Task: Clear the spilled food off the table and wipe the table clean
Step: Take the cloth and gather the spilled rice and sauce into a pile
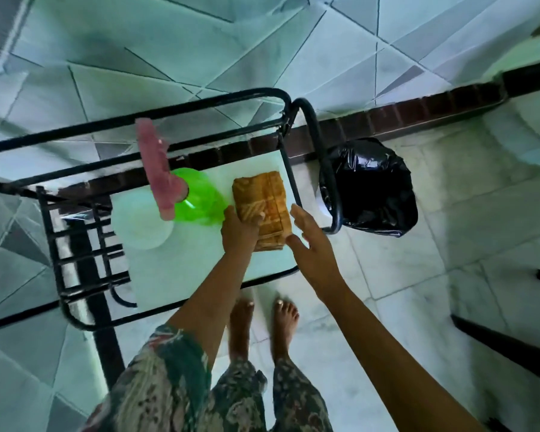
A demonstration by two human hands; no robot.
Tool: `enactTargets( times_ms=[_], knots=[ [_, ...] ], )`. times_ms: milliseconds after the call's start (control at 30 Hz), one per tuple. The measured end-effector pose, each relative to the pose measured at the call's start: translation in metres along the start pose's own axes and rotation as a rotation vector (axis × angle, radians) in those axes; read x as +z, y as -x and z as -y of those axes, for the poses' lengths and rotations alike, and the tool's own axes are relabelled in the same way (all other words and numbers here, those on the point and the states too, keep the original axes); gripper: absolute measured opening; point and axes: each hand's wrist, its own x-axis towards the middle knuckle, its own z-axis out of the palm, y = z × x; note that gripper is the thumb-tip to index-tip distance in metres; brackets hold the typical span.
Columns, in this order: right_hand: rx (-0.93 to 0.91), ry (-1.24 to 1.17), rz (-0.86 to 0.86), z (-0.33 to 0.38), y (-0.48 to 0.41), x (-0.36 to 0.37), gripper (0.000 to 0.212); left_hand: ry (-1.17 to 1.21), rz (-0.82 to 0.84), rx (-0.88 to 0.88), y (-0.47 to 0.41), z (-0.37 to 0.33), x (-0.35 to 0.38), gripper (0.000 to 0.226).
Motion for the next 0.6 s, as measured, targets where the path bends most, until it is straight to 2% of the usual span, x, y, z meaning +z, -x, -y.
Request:
enactTargets(
  times_ms=[67,167,233,300,433,533,600],
  knots=[
    [-0.03,-0.013,0.021,0.0,0.0,-0.001,0.052,-0.049,-0.047,0.01,-0.005,-0.001,0.007,0.062],
    [-0.045,-0.054,0.026,0.003,0.004,-0.003,0.053,0.077,-0.037,-0.015,-0.002,-0.003,0.009,0.048],
    [-0.078,-0.06,0.007,0.01,0.011,-0.008,0.05,0.194,0.014,-0.02,0.009,-0.006,0.005,0.048],
    [-0.108,-0.08,-0.009,0.021,0.018,-0.014,0.048,0.327,0.08,-0.038,0.025,-0.012,-0.005,0.061],
    [-0.173,-0.062,-0.05,0.051,0.041,-0.033,0.05,0.508,0.206,0.008,0.083,-0.035,-0.035,0.035],
    [-0.232,-0.025,-0.084,0.083,0.07,-0.055,0.051,0.629,0.291,0.009,0.136,-0.056,-0.064,0.047],
    [-0.253,-0.012,-0.115,0.111,0.096,-0.074,0.052,0.69,0.329,0.0,0.174,-0.075,-0.085,0.04]
  ],
)
